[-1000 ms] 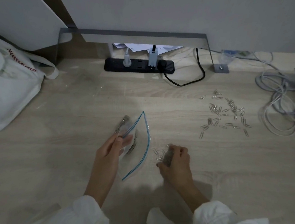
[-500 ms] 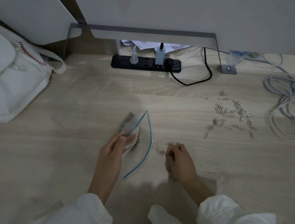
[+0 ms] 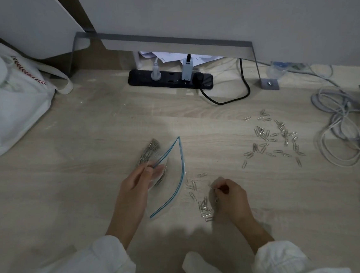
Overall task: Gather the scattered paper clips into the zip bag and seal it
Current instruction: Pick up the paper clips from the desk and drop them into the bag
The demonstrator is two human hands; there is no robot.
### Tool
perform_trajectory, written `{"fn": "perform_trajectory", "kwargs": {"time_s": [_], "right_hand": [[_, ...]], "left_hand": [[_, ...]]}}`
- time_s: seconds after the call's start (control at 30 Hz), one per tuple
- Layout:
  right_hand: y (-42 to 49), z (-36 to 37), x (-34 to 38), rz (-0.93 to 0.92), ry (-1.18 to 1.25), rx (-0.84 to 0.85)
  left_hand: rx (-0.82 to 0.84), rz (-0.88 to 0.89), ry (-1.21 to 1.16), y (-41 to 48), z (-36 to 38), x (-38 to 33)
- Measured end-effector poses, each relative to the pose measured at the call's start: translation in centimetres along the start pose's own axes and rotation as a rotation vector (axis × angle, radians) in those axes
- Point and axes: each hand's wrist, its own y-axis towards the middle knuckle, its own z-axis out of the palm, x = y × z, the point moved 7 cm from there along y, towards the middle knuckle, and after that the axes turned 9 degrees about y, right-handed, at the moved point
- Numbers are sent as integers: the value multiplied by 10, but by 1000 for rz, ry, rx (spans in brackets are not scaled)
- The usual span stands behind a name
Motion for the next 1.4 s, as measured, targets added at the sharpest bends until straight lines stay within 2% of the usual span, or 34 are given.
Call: {"fn": "perform_trajectory", "kwargs": {"time_s": [0.17, 0.3, 0.37, 0.43, 0.57, 0.63, 0.73, 0.8, 0.9, 1.0, 1.1, 1.23, 1.4], "right_hand": [[-6, -16, 23, 96, 349, -28], [-29, -17, 93, -29, 663, 98], [-37, -8, 119, -82, 708, 154], [-43, 4, 134, -131, 637, 176], [-51, 19, 141, -305, 251, 178], [-52, 17, 137, -368, 119, 184], [-42, -9, 125, -395, 157, 82], [-22, -38, 103, -333, 210, -52], [16, -85, 43, -124, 166, -225], [48, -121, -9, 56, -47, -226], [75, -152, -35, 167, -161, -219], [101, -169, -40, 235, -176, -269], [124, -133, -23, 100, -340, -150]], "left_hand": [[39, 1, -28, 1, 11, -4], [59, 0, -2, 2, 16, -6], [65, 0, 26, 2, 18, -7], [67, 13, 72, 2, 19, -8], [78, 34, 163, 6, 21, -9], [88, 23, 133, 6, 26, -12], [97, 23, 97, 9, 32, -16], [92, 17, 91, 12, 36, -18], [75, 29, 88, 14, 41, -26], [68, 66, 54, 14, 40, -36], [64, 74, 23, 17, 39, -38], [55, 69, 13, 20, 36, -36], [4, 52, -39, 25, 34, -30]]}}
